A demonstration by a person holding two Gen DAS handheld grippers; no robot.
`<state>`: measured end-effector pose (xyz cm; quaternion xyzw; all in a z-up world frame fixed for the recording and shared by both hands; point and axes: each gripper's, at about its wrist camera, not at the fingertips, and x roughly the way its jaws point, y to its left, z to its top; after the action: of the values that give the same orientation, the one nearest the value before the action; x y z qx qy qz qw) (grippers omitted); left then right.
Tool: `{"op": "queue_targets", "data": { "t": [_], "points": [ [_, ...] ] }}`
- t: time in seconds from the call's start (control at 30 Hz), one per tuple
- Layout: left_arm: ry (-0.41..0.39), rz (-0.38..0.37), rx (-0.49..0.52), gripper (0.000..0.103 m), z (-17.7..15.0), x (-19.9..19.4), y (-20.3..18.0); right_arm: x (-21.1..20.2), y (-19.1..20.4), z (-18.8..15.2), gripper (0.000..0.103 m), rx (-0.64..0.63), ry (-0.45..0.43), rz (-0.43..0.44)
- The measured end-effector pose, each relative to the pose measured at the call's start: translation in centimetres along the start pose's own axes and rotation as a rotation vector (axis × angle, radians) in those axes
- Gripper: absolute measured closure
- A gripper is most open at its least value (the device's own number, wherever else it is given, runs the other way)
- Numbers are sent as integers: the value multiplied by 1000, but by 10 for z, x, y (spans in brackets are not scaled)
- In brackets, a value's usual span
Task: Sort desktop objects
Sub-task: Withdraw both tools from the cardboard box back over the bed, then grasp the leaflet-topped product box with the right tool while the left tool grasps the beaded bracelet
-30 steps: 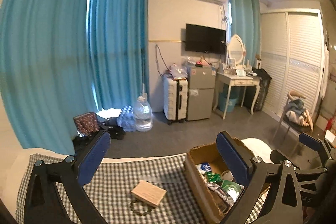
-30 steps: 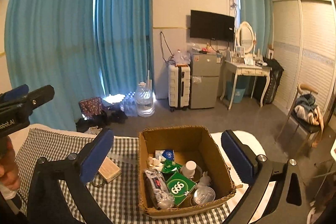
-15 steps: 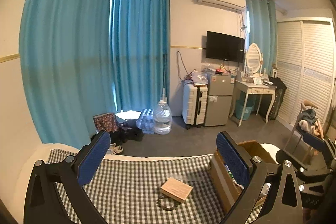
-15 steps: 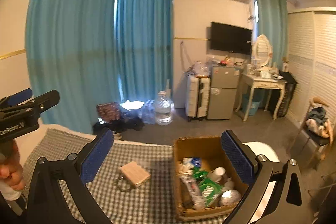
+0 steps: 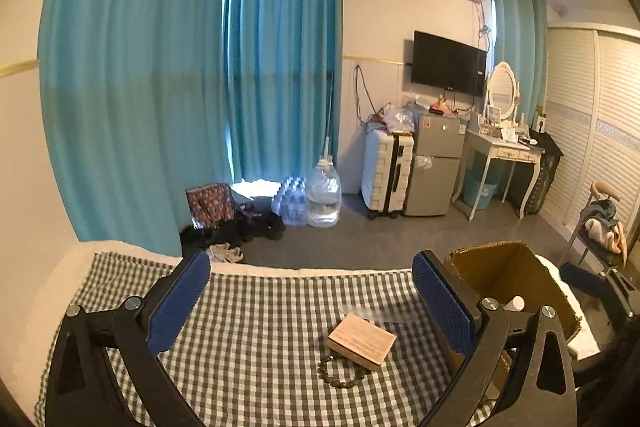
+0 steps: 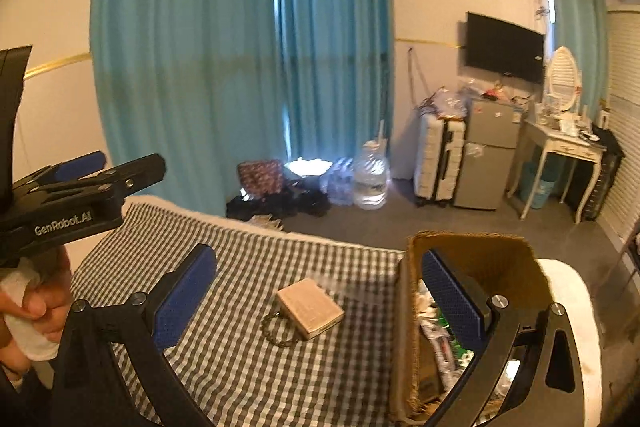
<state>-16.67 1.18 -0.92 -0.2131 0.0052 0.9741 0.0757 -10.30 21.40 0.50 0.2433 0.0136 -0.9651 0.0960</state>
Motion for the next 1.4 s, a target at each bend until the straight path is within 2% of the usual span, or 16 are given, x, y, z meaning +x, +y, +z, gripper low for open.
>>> {"op": "queue_targets", "data": {
  "t": [0.23,0.4,0.53,0.77,1.17,1.4],
  "points": [
    [23,57,79,0,-24,37,-3,52,1,-21,0,-48,104,12],
    [95,68,95,0,-54,72,5,91,2,-39,0,-73,172,16],
    [193,50,69,0,-74,100,16,123,3,-52,0,-64,229,39],
    [245,39,74,0,-91,126,30,172,15,-74,0,-113,317,66],
    [356,18,112,0,-121,171,38,238,10,-104,2,-142,433,84],
    [432,-23,128,0,-144,198,34,270,-5,-104,3,-162,442,97]
  ]
}}
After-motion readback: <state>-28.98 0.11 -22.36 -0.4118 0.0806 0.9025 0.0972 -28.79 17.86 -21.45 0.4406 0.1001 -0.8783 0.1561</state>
